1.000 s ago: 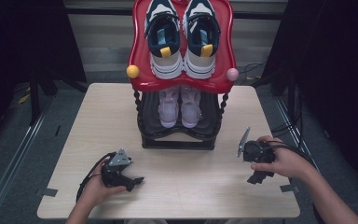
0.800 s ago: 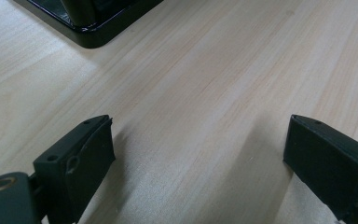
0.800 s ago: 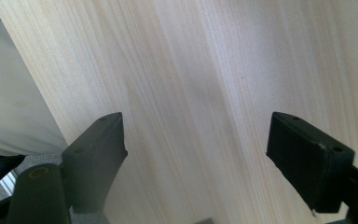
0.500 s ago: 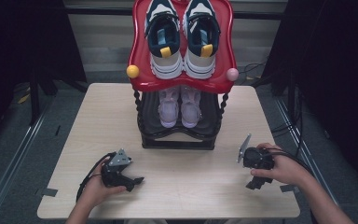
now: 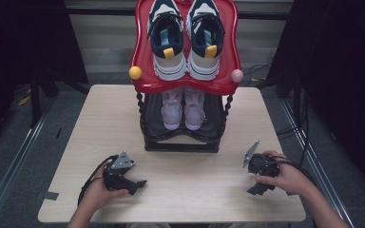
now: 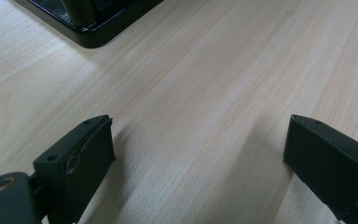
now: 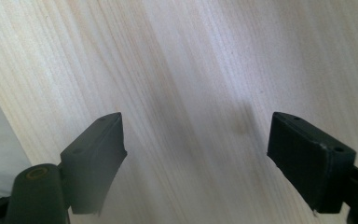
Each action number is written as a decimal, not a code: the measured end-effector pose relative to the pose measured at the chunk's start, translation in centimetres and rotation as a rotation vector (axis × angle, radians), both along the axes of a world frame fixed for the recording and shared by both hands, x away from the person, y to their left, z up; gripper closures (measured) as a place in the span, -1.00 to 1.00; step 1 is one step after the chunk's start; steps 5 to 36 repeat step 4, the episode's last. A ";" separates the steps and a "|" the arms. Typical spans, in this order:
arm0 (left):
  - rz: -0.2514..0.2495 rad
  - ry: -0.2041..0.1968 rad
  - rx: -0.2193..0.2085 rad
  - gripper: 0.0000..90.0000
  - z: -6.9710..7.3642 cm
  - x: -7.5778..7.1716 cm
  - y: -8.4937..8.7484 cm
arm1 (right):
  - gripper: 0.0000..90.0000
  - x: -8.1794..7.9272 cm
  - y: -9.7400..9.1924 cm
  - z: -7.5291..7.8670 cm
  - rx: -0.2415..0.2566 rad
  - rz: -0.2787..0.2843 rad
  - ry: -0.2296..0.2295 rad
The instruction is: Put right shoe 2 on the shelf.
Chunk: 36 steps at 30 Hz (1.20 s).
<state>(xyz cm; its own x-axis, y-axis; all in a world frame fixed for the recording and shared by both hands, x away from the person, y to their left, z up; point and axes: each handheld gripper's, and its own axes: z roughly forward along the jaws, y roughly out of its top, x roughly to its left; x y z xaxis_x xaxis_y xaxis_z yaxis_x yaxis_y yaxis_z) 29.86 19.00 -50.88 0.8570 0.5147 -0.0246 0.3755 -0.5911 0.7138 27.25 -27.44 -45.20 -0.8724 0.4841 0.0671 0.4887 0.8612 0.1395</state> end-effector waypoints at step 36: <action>0.000 0.000 0.000 -0.82 0.0 0.0 0.0 | -0.61 -0.1 -0.1 -0.5 0.010 -0.003 -0.026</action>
